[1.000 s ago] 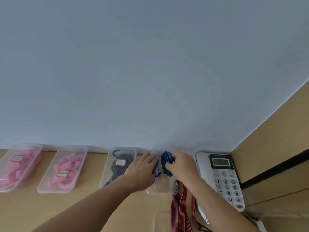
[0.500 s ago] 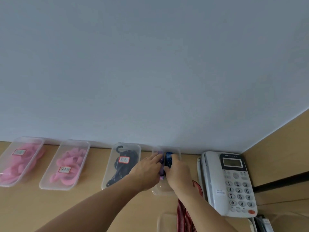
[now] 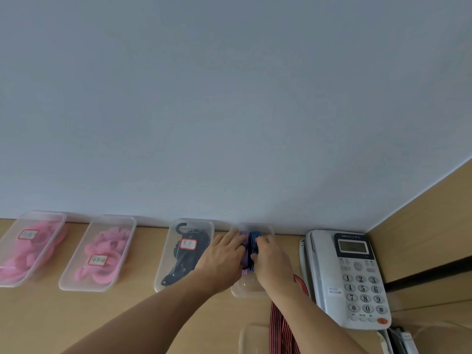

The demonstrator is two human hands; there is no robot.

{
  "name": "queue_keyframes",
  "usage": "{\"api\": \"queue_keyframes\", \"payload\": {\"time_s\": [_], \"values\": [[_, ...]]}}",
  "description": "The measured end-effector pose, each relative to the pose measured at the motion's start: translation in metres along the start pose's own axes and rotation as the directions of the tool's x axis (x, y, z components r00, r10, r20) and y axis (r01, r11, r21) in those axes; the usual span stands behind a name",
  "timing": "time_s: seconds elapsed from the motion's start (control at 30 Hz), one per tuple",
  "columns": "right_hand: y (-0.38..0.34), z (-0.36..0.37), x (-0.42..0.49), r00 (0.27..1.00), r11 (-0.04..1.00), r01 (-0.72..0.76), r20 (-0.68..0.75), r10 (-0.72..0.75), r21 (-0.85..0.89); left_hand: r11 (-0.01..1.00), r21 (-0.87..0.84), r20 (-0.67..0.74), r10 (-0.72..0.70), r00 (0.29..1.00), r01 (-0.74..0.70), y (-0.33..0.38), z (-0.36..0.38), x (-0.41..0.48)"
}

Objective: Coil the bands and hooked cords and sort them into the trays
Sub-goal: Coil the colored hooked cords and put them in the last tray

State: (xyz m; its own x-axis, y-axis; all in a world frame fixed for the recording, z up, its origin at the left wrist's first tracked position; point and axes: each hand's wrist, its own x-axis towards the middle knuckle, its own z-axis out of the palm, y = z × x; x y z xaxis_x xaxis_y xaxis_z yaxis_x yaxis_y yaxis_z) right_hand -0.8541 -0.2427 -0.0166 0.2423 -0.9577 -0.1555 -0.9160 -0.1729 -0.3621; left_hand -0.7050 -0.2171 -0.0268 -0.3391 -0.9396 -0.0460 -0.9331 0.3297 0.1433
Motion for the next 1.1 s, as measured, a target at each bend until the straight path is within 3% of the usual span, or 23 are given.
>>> {"api": "queue_keyframes", "payload": {"time_s": [0.33,0.53,0.83,1.0,1.1], "values": [[0.005,-0.011,-0.012,0.998,0.992,0.021,-0.056,-0.014,0.126,0.999,-0.006,0.007,-0.045,0.999,0.045,0.004,-0.018,-0.010],[0.013,-0.040,-0.046,0.987,0.997,0.045,-0.156,-0.036,0.057,0.984,-0.159,-0.039,-0.082,0.996,0.074,0.010,-0.054,-0.026],[0.031,-0.050,-0.144,0.991,0.980,-0.094,-0.078,0.109,0.174,0.936,-0.349,-0.002,0.051,0.999,-0.048,0.059,-0.051,-0.056],[0.054,-0.041,-0.174,0.978,0.970,-0.196,-0.038,0.204,0.146,0.912,-0.402,0.054,0.111,0.992,-0.080,0.088,-0.039,-0.077],[0.066,-0.027,-0.179,0.963,0.961,-0.264,0.076,0.259,0.080,0.918,-0.395,0.101,0.071,0.992,-0.025,0.096,-0.036,-0.085]]}}
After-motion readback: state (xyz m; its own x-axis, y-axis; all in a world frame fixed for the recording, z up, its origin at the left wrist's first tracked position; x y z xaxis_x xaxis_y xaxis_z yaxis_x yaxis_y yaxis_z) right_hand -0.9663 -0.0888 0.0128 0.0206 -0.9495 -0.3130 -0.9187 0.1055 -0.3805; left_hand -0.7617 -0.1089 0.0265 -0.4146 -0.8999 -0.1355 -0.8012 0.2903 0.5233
